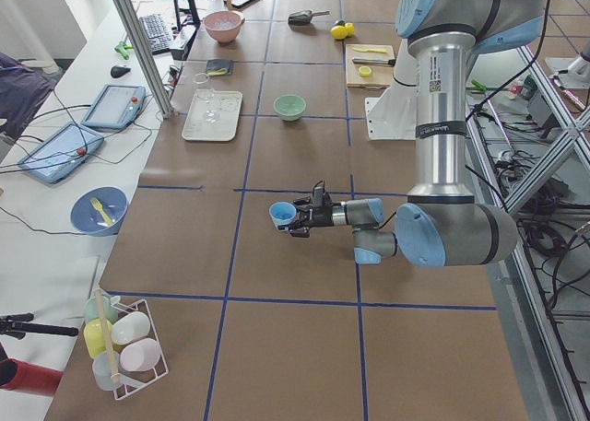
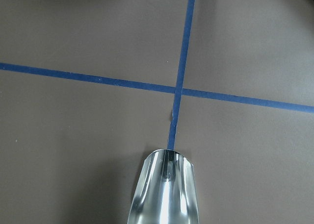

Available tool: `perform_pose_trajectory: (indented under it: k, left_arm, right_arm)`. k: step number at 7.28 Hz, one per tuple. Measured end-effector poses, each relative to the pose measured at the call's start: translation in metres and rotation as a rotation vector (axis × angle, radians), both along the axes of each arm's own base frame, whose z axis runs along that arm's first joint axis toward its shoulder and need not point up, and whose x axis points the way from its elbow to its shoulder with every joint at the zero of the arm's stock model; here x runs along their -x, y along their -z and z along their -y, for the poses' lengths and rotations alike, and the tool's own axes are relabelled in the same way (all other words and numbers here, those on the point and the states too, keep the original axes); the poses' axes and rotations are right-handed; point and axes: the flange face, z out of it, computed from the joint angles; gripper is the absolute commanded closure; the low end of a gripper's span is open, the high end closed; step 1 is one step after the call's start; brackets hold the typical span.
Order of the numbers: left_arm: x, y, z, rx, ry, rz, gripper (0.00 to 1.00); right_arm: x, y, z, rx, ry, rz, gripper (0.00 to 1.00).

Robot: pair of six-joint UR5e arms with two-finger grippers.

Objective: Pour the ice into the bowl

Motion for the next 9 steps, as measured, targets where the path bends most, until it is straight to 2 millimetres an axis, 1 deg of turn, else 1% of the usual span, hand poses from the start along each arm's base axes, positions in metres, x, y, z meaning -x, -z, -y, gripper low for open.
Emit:
perform_pose_trajectory:
  k: [3,4,5,7,8,9]
  left_arm:
    - [-0.008,0.053,0.004,-0.087,-0.088,0.137,1.0]
    - [-0.015,0.074,0.006,-0.119,-0.115,0.167,1.0]
    - [-0.027,0.102,0.01,-0.153,-0.129,0.163,1.0]
    - [-0.062,0.159,0.018,-0.215,-0.133,0.156,1.0]
    - [-0.086,0.19,0.024,-0.235,-0.134,0.18,1.0]
    - [-0.116,0.227,0.031,-0.243,-0.136,0.233,1.0]
  right_arm:
    - [0.0,-0.004,-0.003,0.008,0.0,-0.001,0.0]
    - [0.0,-0.005,-0.004,0.01,0.0,-0.001,0.0]
    - [-0.001,-0.006,-0.005,0.012,0.0,-0.001,0.0]
    - [-0.002,-0.009,-0.008,0.015,0.001,0.0,0.0]
    - [-0.004,-0.01,-0.01,0.017,-0.001,0.001,0.0]
    - [-0.006,-0.011,-0.012,0.018,-0.005,0.002,0.0]
